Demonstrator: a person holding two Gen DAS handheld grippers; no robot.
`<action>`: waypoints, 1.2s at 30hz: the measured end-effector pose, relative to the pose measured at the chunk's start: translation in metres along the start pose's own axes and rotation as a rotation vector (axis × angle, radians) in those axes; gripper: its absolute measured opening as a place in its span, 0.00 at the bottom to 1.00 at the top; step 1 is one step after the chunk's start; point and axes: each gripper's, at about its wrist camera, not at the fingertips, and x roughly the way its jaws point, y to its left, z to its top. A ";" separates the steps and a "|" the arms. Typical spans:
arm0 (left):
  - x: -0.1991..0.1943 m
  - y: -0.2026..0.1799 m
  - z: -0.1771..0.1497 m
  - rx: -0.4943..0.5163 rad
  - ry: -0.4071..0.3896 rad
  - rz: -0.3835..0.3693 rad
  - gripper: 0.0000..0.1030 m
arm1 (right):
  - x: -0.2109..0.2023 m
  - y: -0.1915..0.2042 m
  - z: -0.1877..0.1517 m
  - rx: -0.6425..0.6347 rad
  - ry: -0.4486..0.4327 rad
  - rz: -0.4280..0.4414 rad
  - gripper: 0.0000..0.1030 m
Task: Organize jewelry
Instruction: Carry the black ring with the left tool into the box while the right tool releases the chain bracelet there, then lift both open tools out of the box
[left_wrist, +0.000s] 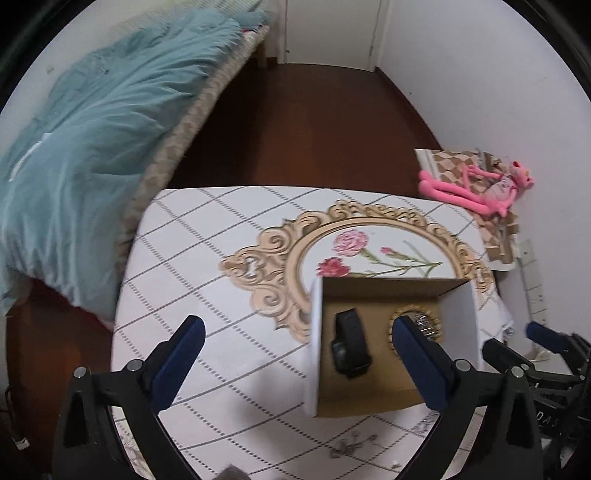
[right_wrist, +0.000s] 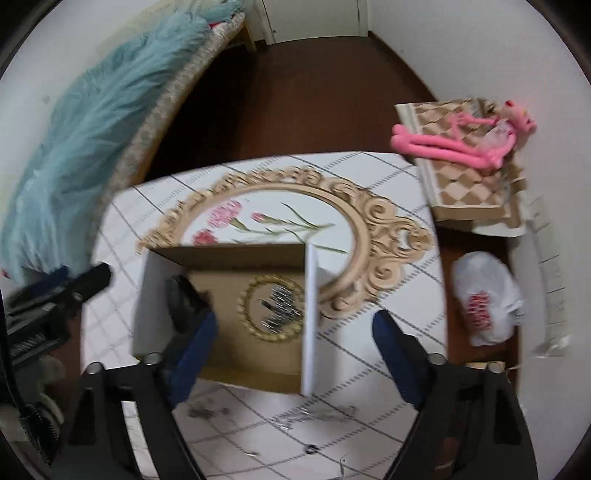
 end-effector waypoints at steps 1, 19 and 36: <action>-0.001 0.001 -0.005 0.002 -0.007 0.013 1.00 | 0.001 0.001 -0.005 -0.007 0.001 -0.024 0.88; -0.054 -0.003 -0.058 0.005 -0.092 0.083 1.00 | -0.039 0.018 -0.061 -0.036 -0.085 -0.113 0.94; -0.148 -0.014 -0.100 0.039 -0.241 0.045 1.00 | -0.151 0.020 -0.110 -0.006 -0.318 -0.149 0.94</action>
